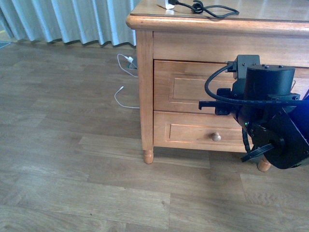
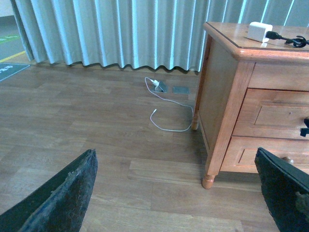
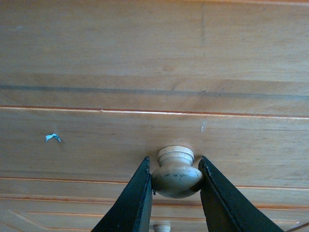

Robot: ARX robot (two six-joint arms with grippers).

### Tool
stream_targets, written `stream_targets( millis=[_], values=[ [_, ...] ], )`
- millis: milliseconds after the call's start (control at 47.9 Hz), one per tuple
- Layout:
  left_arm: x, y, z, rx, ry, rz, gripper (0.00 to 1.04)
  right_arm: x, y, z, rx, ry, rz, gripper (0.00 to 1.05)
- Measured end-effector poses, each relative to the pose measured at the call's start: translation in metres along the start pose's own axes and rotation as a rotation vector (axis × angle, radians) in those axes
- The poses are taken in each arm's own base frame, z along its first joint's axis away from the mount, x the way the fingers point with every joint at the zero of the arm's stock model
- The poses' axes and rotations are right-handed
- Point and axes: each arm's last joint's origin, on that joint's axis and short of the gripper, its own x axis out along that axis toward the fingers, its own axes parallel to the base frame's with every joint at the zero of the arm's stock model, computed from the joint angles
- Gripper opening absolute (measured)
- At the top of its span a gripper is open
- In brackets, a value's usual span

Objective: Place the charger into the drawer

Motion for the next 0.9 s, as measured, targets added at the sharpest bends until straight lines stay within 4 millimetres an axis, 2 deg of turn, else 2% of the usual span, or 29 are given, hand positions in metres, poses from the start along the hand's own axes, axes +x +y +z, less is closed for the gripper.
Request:
stream_targets(
  millis=[188,355,689,898],
  values=[
    [0.000,0.000,0.000,0.000,0.000,0.000,0.99,-0.002,0.000,-0.001,0.000,0.008,0.010,0.24],
    [0.000,0.000,0.000,0.000,0.000,0.000,0.99,-0.018,-0.006,-0.002,0.009,0.024,0.039,0.23],
    [0.000,0.000,0.000,0.000,0.000,0.000,0.99,-0.070,-0.018,-0.009,0.013,0.084,0.099,0.23],
    [0.000,0.000,0.000,0.000,0.000,0.000,0.99,-0.120,-0.025,-0.019,0.005,0.119,0.125,0.23]
  ],
)
